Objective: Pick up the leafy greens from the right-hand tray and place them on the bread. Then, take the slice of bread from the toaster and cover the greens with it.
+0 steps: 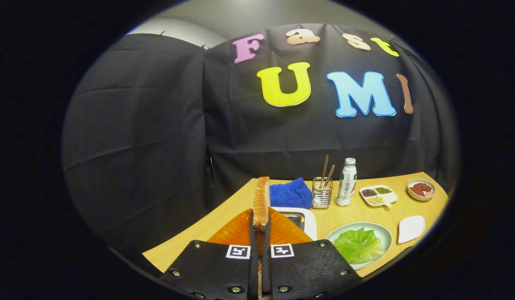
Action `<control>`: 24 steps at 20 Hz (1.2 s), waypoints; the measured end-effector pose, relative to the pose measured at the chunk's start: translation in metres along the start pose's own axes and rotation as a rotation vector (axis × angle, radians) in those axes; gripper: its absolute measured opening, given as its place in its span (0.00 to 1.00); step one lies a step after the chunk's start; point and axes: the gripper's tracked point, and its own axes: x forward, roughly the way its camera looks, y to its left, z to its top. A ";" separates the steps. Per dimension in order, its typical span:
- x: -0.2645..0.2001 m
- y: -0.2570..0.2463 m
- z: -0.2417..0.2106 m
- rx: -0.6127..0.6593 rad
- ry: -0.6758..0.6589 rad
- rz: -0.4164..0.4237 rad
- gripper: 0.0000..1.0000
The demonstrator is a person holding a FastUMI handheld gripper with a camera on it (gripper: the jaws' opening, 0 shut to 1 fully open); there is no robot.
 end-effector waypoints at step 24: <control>-0.051 -0.130 0.027 0.070 -0.071 -0.035 0.04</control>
